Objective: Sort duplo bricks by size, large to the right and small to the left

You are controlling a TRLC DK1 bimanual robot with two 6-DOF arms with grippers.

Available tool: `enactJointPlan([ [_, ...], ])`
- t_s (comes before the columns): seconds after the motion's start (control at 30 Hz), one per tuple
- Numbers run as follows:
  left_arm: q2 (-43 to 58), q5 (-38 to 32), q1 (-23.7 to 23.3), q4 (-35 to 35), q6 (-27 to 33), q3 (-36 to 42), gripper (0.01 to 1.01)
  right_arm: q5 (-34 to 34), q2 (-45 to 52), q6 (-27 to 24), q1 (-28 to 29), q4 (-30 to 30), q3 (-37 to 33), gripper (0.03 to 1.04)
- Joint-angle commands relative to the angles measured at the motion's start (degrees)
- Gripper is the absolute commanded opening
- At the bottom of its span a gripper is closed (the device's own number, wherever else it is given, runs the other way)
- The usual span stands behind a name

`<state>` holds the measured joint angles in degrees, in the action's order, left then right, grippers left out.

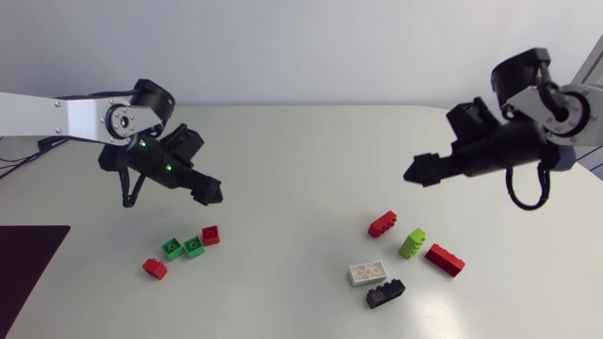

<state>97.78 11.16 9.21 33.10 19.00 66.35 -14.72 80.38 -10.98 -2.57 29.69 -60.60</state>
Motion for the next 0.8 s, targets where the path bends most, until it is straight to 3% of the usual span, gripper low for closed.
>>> enactJointPlan([
  [0.0, -3.38, 0.0, -0.51, -1.73, -5.82, 3.09, 0.989, 1.01, -1.28, 6.68, 0.9, -2.18, -2.68, 1.0],
  [0.2, -13.84, -2.54, -2.01, -9.37, -12.32, -0.17, 0.987, 11.12, -12.62, 14.41, 0.11, -14.93, 3.12, 1.0],
  [0.37, -25.0, -7.47, -5.26, -18.86, -16.46, -6.76, 0.987, 20.35, -25.71, 14.67, -2.09, -23.01, 10.24, 1.0],
  [0.77, -53.57, -16.08, -7.98, -34.51, -16.19, -27.76, 0.984, 28.26, -60.16, 10.81, -2.44, -25.03, 28.96, 1.0],
])
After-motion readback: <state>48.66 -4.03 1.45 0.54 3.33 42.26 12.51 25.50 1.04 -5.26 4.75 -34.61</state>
